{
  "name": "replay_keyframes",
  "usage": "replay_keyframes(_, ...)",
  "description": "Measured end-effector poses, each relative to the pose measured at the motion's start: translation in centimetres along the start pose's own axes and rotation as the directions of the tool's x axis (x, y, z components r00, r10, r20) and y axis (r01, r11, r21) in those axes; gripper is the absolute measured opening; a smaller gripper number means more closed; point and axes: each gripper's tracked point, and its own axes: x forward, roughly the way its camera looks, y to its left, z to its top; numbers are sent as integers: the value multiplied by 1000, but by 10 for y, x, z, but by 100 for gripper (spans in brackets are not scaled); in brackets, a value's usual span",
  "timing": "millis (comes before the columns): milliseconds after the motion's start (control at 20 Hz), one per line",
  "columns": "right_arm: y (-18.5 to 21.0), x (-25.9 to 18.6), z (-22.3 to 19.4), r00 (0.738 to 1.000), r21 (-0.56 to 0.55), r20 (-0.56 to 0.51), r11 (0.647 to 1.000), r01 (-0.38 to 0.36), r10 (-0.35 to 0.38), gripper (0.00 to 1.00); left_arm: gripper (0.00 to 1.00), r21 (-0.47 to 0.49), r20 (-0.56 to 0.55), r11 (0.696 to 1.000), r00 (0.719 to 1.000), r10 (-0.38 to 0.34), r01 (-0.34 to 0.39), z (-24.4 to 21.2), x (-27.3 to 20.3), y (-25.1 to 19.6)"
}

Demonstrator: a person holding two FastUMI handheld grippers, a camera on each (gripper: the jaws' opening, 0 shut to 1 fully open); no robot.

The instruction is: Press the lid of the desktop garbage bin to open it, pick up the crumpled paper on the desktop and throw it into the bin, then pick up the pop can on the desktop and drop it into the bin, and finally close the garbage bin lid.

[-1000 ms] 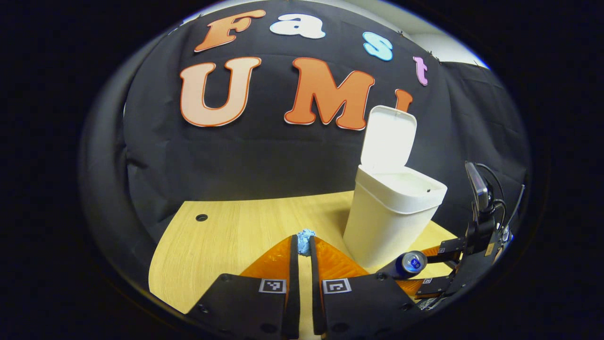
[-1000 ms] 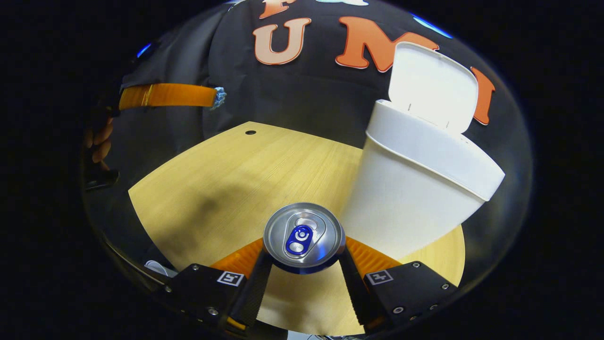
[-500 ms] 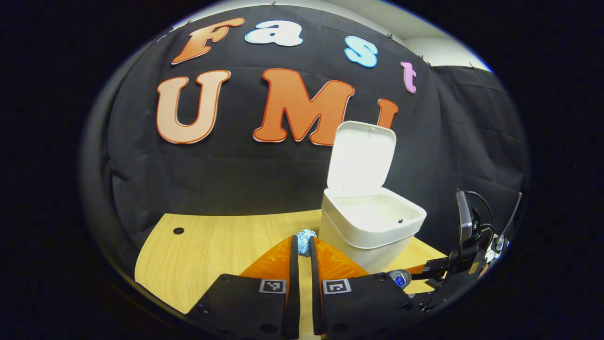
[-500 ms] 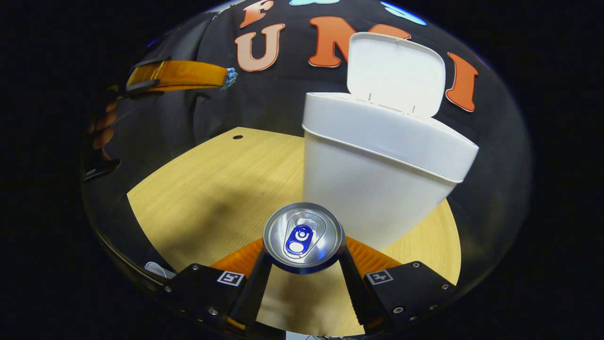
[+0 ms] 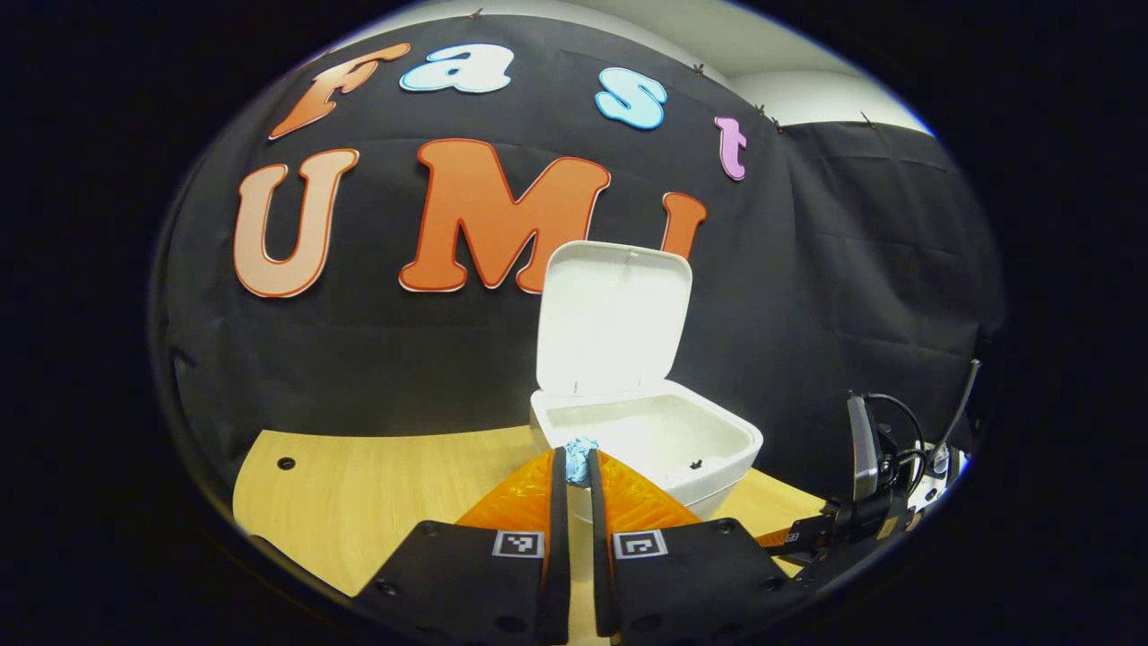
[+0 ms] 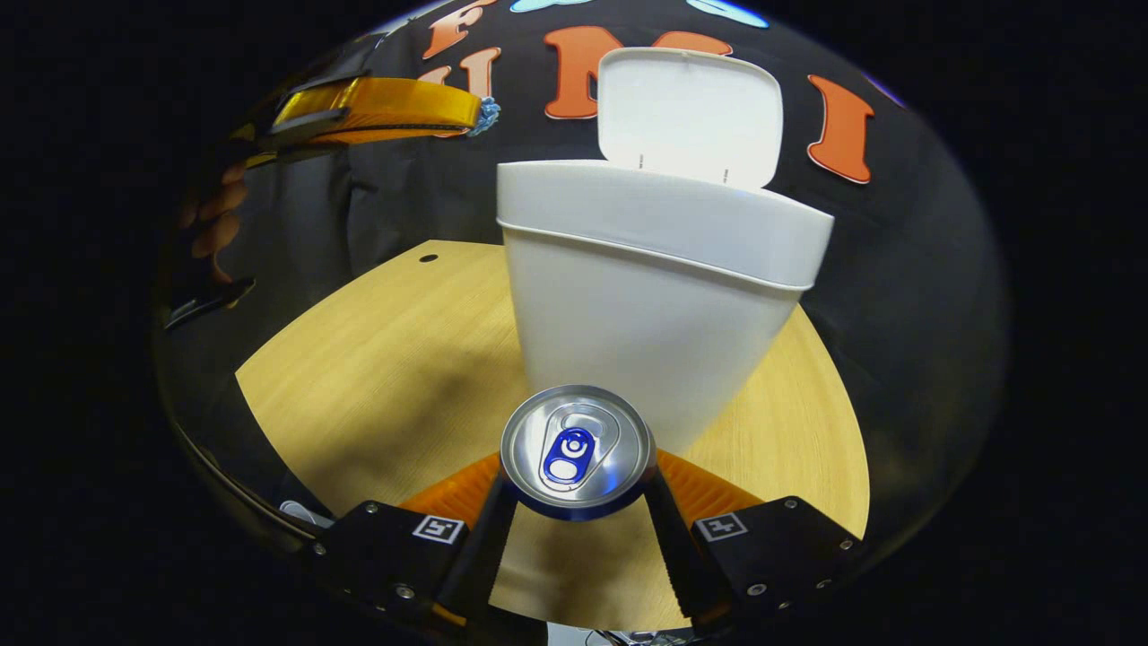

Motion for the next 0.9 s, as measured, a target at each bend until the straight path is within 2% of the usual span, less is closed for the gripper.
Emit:
replay_keyframes(350,-25,-11,-4,999,52,4,998,38,-38,78,14,11,-33,999,999,-34,35,-13,33,-19)
replay_keyframes(600,-41,-23,0,997,71,14,994,81,-82,78,14,20,-42,999,999,-30,30,-15,46,-21)
replay_keyframes(900,-67,-48,18,989,85,42,987,139,-143,78,25,43,-49,998,998,-45,47,-15,52,-29)
